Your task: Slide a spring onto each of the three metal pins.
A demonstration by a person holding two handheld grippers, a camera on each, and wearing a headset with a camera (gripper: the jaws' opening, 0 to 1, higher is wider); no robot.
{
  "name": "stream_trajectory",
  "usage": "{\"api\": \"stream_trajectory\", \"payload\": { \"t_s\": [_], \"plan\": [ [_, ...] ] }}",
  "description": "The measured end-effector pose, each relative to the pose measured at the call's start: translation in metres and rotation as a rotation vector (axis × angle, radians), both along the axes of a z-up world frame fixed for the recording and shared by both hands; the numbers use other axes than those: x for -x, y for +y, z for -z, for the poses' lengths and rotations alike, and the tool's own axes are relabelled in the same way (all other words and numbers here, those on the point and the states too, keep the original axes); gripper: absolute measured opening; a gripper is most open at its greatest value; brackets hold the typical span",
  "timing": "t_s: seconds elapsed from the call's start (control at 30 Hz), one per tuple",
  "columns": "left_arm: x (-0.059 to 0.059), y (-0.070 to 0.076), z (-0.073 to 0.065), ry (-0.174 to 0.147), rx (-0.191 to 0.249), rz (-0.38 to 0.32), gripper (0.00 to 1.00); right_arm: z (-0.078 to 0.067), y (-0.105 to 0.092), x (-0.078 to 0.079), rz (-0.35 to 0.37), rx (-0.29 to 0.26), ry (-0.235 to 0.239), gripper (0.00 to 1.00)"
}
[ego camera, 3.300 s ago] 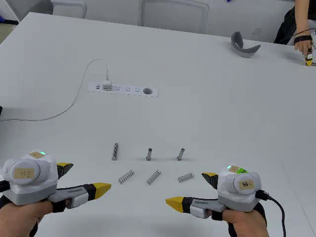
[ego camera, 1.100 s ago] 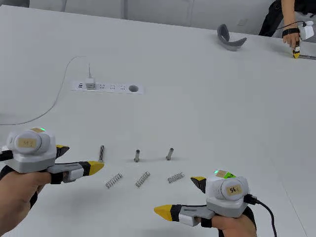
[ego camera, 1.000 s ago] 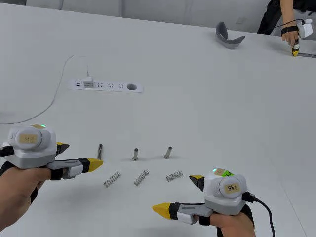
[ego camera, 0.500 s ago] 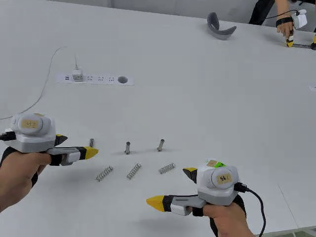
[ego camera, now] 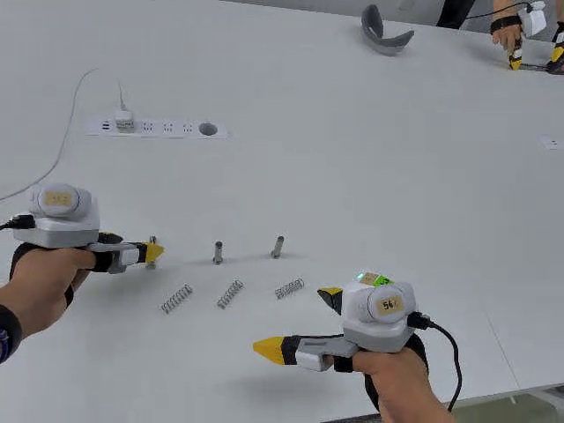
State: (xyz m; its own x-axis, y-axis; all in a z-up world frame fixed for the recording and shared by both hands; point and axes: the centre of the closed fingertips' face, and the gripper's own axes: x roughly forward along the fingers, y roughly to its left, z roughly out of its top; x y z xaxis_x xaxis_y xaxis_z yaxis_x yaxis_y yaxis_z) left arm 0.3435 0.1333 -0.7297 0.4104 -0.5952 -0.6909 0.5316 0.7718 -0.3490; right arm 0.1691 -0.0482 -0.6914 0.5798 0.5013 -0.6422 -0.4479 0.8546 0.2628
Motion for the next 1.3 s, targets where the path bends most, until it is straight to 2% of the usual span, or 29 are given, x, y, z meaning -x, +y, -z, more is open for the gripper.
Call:
{"api": "stream_trajectory", "payload": {
  "t_s": [0.13, 0.3, 0.47, 0.6, 0.7, 0.83, 0.87, 0.9, 0.93, 1.0, 1.1, 1.13, 1.2, 1.3],
  "plan": [
    [-0.009, -0.001, 0.007, 0.017, 0.002, -0.046, 0.38, 0.001, -0.001, 0.000, 0.001, -0.001, 0.004, 0.92],
    [-0.015, -0.006, 0.014, 0.024, -0.012, -0.058, 0.32, 0.003, -0.004, 0.001, 0.009, -0.004, 0.010, 0.92],
    [-0.020, -0.005, 0.023, 0.051, -0.021, -0.105, 0.22, 0.004, -0.004, 0.002, 0.014, -0.009, 0.018, 0.92],
    [-0.020, -0.007, 0.026, 0.060, -0.023, -0.113, 0.20, 0.006, -0.005, 0.002, 0.014, -0.010, 0.021, 0.92],
    [-0.019, -0.010, 0.026, 0.058, -0.035, -0.107, 0.18, 0.006, -0.005, 0.001, 0.015, -0.012, 0.023, 0.92],
    [-0.019, -0.012, 0.029, 0.072, -0.054, -0.115, 0.17, 0.008, -0.002, 0.001, 0.009, -0.015, 0.027, 0.92],
    [-0.018, -0.012, 0.030, 0.072, -0.068, -0.113, 0.17, 0.007, -0.002, 0.002, 0.006, -0.013, 0.027, 0.92],
    [-0.018, -0.011, 0.030, 0.056, -0.106, -0.102, 0.16, 0.007, -0.001, 0.002, 0.003, -0.014, 0.026, 0.92],
    [-0.019, -0.011, 0.031, 0.048, -0.126, -0.093, 0.16, 0.007, -0.001, 0.002, 0.003, -0.015, 0.025, 0.92],
    [-0.018, -0.014, 0.031, 0.052, -0.140, -0.100, 0.16, 0.007, -0.001, 0.001, 0.005, -0.017, 0.024, 0.92],
    [-0.019, -0.013, 0.032, 0.048, -0.189, -0.100, 0.15, 0.007, -0.001, 0.000, 0.005, -0.015, 0.024, 0.92],
    [-0.019, -0.012, 0.033, 0.041, -0.222, -0.096, 0.15, 0.007, -0.001, 0.001, 0.005, -0.016, 0.025, 0.92],
    [-0.019, -0.014, 0.033, 0.039, -0.244, -0.101, 0.15, 0.006, 0.000, 0.000, 0.004, -0.016, 0.025, 0.92],
    [-0.018, -0.013, 0.034, 0.015, -0.308, -0.087, 0.15, 0.006, 0.000, 0.000, 0.001, -0.018, 0.022, 0.92]
  ]
}}
